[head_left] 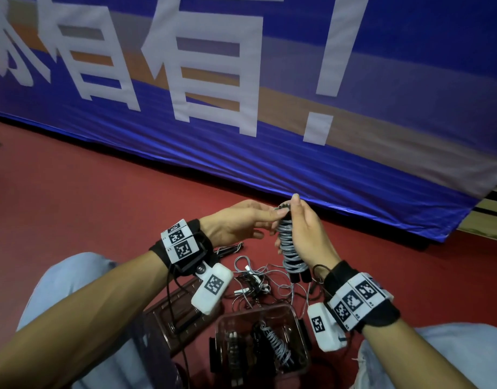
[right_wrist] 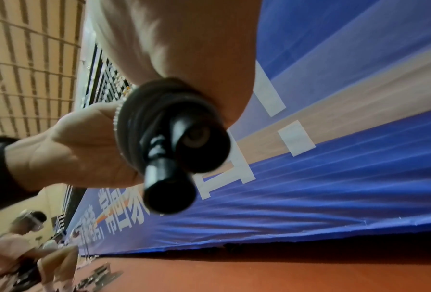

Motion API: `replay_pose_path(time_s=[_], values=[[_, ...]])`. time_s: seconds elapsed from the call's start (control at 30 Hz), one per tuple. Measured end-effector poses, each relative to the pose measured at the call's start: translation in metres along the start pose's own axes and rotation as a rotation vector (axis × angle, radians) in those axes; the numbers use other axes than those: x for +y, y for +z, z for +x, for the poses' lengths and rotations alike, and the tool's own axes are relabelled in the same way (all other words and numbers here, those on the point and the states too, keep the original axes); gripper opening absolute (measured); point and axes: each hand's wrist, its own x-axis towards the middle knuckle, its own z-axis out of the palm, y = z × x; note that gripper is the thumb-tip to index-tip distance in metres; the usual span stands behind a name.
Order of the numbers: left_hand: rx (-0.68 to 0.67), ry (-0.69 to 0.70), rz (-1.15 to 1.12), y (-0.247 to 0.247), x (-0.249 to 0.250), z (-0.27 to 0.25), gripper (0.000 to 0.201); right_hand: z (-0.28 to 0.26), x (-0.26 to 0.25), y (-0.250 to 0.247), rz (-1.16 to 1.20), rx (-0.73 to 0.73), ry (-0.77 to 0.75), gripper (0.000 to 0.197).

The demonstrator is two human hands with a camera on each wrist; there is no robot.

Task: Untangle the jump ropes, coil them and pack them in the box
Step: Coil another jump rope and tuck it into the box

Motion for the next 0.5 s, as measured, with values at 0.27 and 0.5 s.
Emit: replay_pose_path(time_s=[0.27, 0.5], values=[[0.238, 0.056, 0.209, 0.016, -0.007, 0.009, 0.045, 0.006, 0.010, -0.001, -0.089, 0.057, 0.084, 0.082], [0.227, 0.067, 0.190, 0.023, -0.006, 0.010, 0.048, 0.005, -0.001, -0.014, -0.045, -0.018, 0.156, 0.069]])
